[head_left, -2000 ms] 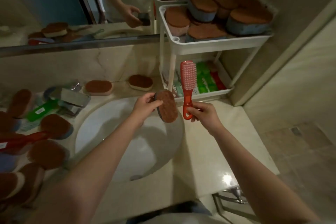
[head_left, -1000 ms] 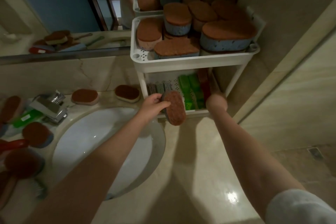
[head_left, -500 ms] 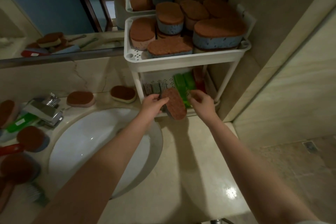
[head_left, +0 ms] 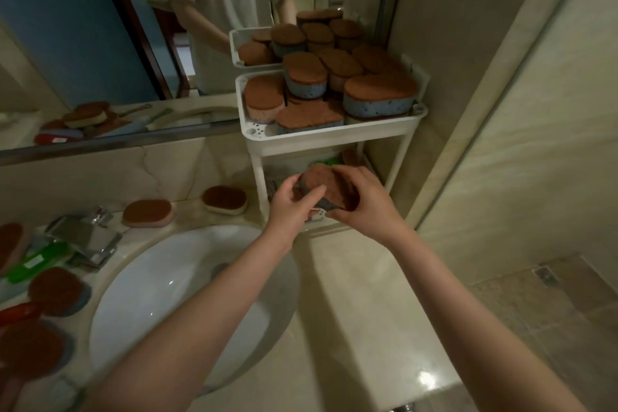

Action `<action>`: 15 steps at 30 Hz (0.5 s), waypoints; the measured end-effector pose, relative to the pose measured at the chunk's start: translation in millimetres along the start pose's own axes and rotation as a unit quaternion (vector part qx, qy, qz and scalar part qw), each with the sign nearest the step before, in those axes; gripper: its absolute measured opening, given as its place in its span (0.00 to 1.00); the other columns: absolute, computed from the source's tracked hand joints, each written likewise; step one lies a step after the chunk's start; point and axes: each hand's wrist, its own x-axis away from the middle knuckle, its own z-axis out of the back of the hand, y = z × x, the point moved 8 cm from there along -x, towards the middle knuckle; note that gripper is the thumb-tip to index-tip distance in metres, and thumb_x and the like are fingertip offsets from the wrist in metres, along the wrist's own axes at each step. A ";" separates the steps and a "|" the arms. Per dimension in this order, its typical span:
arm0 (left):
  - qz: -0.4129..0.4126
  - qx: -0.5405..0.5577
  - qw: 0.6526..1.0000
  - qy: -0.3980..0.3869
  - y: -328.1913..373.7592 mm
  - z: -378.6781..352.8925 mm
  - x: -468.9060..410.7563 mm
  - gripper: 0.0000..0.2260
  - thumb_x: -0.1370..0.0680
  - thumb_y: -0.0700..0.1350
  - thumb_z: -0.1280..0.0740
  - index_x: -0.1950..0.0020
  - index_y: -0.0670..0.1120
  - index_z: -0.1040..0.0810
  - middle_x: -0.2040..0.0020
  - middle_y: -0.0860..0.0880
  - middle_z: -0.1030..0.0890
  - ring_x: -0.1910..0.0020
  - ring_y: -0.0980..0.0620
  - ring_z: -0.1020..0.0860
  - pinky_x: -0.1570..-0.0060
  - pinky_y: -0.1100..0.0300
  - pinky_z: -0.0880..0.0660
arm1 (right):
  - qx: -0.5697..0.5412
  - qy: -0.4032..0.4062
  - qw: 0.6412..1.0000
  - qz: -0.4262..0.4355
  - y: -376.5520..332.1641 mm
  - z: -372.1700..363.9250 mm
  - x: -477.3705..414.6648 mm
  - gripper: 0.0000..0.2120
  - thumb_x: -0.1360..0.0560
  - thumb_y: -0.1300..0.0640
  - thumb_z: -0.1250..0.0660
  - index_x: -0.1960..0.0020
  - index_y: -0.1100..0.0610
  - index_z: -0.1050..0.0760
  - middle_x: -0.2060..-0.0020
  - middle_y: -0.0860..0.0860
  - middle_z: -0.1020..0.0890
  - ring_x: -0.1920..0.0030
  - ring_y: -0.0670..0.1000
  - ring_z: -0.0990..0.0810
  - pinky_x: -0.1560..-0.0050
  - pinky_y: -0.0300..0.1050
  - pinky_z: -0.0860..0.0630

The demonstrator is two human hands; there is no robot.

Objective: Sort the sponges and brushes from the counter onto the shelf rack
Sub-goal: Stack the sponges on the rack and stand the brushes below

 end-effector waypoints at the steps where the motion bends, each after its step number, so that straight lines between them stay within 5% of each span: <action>1: -0.025 -0.003 1.000 0.001 9.7 0.6 5.4 0.15 0.24 0.44 0.32 0.39 0.46 0.27 0.51 0.47 0.20 0.56 0.49 0.19 0.58 0.56 0.22 | -0.010 0.014 1.000 0.012 -7.9 10.1 0.2 0.35 0.39 0.52 0.25 0.33 0.54 0.30 0.43 0.52 0.25 0.43 0.53 0.26 0.42 0.50 0.27; 5: -0.172 -0.029 0.983 0.063 61.0 17.3 27.7 0.04 0.21 0.43 0.37 0.53 0.47 0.23 0.69 0.48 0.22 0.75 0.57 0.24 0.75 0.66 0.29 | -0.051 0.066 0.995 0.054 -42.7 49.5 -1.7 0.32 0.38 0.54 0.26 0.36 0.55 0.27 0.45 0.50 0.23 0.43 0.49 0.25 0.42 0.41 0.28; 7: -0.235 -0.055 0.967 0.088 90.0 24.2 35.5 0.11 0.20 0.42 0.39 0.62 0.48 0.26 0.73 0.50 0.28 0.77 0.58 0.28 0.75 0.65 0.32 | -0.059 0.082 0.992 0.071 -60.3 64.8 -7.4 0.31 0.37 0.54 0.26 0.35 0.54 0.28 0.43 0.49 0.23 0.43 0.46 0.25 0.42 0.36 0.29; 11: -0.322 -0.075 0.931 0.156 136.7 46.8 32.2 0.09 0.22 0.45 0.39 0.61 0.44 0.25 0.68 0.49 0.26 0.68 0.55 0.29 0.66 0.60 0.32 | -0.064 0.113 0.988 0.082 -87.6 86.7 -34.1 0.31 0.35 0.52 0.25 0.34 0.52 0.29 0.41 0.46 0.25 0.41 0.43 0.27 0.41 0.34 0.29; 15: -0.272 -0.120 0.933 0.201 148.9 67.8 7.6 0.05 0.22 0.43 0.38 0.51 0.47 0.23 0.52 0.48 0.21 0.52 0.52 0.24 0.50 0.57 0.26 | -0.032 0.115 0.991 0.067 -110.6 90.3 -79.9 0.31 0.33 0.48 0.25 0.34 0.51 0.31 0.40 0.48 0.24 0.41 0.47 0.25 0.42 0.43 0.26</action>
